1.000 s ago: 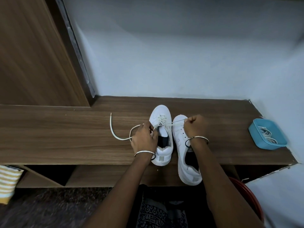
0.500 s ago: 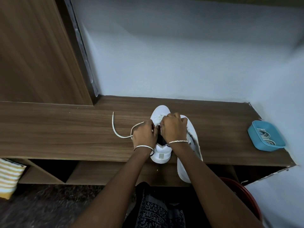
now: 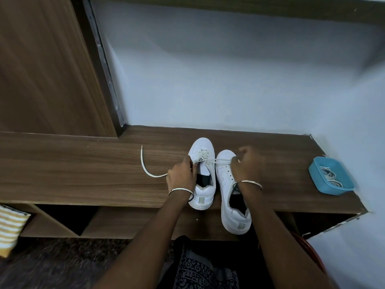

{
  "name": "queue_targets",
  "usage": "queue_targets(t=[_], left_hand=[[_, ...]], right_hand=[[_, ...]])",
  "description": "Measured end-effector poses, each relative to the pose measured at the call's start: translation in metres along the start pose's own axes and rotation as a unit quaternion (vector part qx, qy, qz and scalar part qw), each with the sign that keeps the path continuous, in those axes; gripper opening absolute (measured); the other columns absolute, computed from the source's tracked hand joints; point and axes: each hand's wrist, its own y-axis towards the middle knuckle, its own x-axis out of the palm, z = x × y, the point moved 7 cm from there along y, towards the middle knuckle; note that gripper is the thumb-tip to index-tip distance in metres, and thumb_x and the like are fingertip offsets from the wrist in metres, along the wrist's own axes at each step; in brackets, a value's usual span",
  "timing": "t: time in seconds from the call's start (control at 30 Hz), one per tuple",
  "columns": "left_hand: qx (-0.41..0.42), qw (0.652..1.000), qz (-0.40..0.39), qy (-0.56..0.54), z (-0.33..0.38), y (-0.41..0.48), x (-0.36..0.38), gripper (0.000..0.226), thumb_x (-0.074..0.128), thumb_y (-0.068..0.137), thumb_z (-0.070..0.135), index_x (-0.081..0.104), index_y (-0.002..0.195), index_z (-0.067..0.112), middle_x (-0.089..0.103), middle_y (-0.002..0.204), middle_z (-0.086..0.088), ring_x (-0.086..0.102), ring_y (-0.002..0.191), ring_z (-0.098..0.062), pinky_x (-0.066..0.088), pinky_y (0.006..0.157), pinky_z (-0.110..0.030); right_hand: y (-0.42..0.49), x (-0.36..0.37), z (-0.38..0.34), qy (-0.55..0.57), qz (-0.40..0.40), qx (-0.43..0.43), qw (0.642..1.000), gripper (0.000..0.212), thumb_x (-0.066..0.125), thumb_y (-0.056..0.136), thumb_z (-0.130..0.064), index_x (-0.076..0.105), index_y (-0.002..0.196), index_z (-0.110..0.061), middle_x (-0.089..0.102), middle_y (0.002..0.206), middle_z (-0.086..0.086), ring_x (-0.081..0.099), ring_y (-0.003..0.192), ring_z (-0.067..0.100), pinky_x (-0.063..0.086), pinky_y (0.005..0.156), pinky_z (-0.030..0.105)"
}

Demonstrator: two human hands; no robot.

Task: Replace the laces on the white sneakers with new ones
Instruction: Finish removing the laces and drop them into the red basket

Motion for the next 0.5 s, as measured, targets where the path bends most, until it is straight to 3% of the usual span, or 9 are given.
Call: queue_targets(t=[0.1, 0.2, 0.3, 0.5], left_hand=[[0.001, 1.000, 0.000, 0.005, 0.001, -0.001, 0.000, 0.027, 0.045, 0.101, 0.041, 0.055, 0.103, 0.015, 0.068, 0.091, -0.009, 0.065, 0.084, -0.035, 0.035, 0.062, -0.033], [0.002, 1.000, -0.010, 0.003, -0.001, 0.001, 0.004, 0.024, 0.044, 0.101, 0.037, 0.053, 0.100, 0.015, 0.068, 0.090, -0.010, 0.065, 0.083, -0.037, 0.035, 0.062, -0.034], [0.010, 1.000, -0.022, 0.011, -0.001, 0.001, 0.005, 0.024, 0.042, 0.102, 0.037, 0.052, 0.101, 0.015, 0.068, 0.091, -0.011, 0.064, 0.083, -0.039, 0.037, 0.062, -0.034], [0.021, 0.999, -0.041, 0.024, -0.005, -0.015, 0.004, 0.025, 0.040, 0.102, 0.041, 0.051, 0.107, 0.019, 0.069, 0.092, -0.011, 0.066, 0.085, -0.039, 0.037, 0.061, -0.034]], right_hand=[[-0.021, 0.025, -0.049, -0.056, -0.074, -0.157, 0.983, 0.023, 0.065, 0.083, -0.026, 0.070, 0.105, -0.026, 0.064, 0.114, -0.003, 0.051, 0.114, 0.026, 0.041, 0.093, 0.041], [-0.039, 0.055, -0.079, -0.182, -0.123, -0.225, 0.949, 0.022, 0.059, 0.089, -0.027, 0.070, 0.109, -0.025, 0.061, 0.118, -0.005, 0.047, 0.117, 0.024, 0.033, 0.088, 0.041], [-0.040, 0.061, -0.077, -0.240, -0.112, -0.223, 0.938, 0.016, 0.052, 0.092, -0.018, 0.068, 0.096, -0.021, 0.066, 0.105, -0.002, 0.053, 0.106, 0.025, 0.032, 0.082, 0.040], [-0.045, 0.050, -0.055, -0.125, -0.159, -0.144, 0.969, 0.012, 0.051, 0.093, -0.022, 0.060, 0.099, -0.018, 0.071, 0.095, 0.001, 0.065, 0.093, 0.028, 0.040, 0.088, 0.041]])
